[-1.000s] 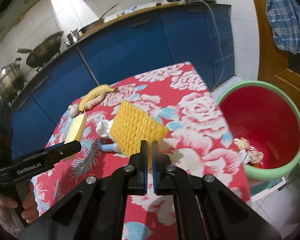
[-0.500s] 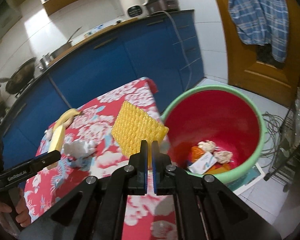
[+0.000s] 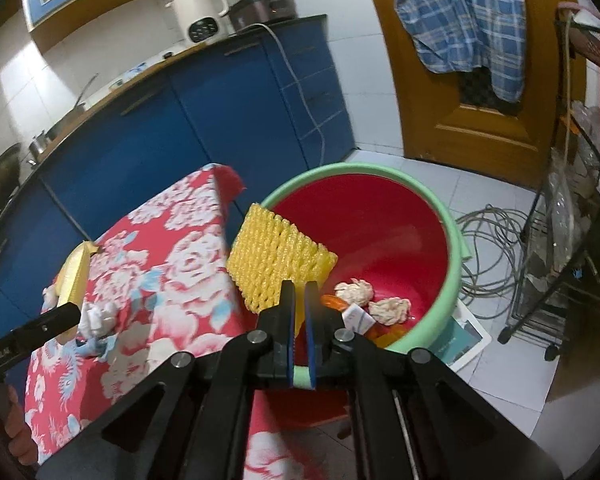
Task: Collect trash
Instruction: 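Open the right gripper over the red bucket to drop the yellow mesh sponge, then lower the yellow sponge block into the bucket and open the left gripper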
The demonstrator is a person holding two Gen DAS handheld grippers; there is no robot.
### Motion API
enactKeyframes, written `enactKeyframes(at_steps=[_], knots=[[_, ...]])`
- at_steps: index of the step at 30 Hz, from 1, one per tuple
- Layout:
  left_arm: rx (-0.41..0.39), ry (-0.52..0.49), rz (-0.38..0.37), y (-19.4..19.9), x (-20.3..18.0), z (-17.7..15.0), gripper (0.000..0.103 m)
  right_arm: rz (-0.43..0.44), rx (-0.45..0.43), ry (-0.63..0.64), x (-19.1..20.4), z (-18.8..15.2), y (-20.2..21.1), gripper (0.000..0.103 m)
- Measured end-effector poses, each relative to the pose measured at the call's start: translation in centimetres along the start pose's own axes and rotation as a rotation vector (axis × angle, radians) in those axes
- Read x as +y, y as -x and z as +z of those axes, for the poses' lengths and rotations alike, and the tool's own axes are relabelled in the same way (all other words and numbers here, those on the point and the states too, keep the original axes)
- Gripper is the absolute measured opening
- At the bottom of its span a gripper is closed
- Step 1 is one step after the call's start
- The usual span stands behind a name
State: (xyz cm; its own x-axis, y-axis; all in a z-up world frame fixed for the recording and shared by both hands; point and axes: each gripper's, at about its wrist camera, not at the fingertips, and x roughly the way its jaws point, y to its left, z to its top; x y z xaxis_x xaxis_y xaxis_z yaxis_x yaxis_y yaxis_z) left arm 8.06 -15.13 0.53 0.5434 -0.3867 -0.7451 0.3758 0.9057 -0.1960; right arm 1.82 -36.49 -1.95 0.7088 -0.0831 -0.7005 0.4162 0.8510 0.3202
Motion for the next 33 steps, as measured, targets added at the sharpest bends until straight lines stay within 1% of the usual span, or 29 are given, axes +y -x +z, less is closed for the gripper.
enactKeyframes(at_steps=[4,6,8,10,17,24,26,27,29,33], knots=[[0.017,-0.028,-0.016,-1.2,-1.4,0.4,0.05,-0.014,0.019,-0.022,-1.3,-0.1,-0.6,0.009],[0.027,-0.042,-0.025,-1.7,-2.1,0.6,0.05,-0.023,0.031,-0.023,-1.8,-0.1,-0.9,0.012],[0.037,-0.053,-0.037,-2.3,-2.8,0.7,0.05,-0.024,0.035,-0.03,-2.2,-0.1,-1.1,0.019],[0.046,-0.06,-0.048,-2.8,-3.3,0.7,0.05,-0.019,0.037,-0.038,-2.7,-0.1,-1.1,0.022],[0.078,-0.105,-0.075,-4.9,-5.9,1.1,0.05,-0.027,0.025,-0.077,-4.3,0.1,-0.4,0.025],[0.101,-0.154,-0.112,-7.2,-8.6,1.2,0.05,-0.032,0.008,-0.094,-5.1,0.4,0.6,0.026],[0.105,-0.172,-0.134,-7.8,-9.3,1.3,0.053,-0.032,0.005,-0.102,-5.2,0.4,0.8,0.026],[0.104,-0.174,-0.14,-8.0,-9.6,1.4,0.053,-0.03,0.002,-0.105,-5.2,0.4,0.9,0.026],[0.1,-0.172,-0.142,-8.3,-9.9,1.5,0.058,-0.027,-0.001,-0.108,-5.2,0.4,1.1,0.027],[0.099,-0.164,-0.144,-8.3,-10.0,1.7,0.063,-0.022,-0.004,-0.108,-5.3,0.3,1.3,0.027]])
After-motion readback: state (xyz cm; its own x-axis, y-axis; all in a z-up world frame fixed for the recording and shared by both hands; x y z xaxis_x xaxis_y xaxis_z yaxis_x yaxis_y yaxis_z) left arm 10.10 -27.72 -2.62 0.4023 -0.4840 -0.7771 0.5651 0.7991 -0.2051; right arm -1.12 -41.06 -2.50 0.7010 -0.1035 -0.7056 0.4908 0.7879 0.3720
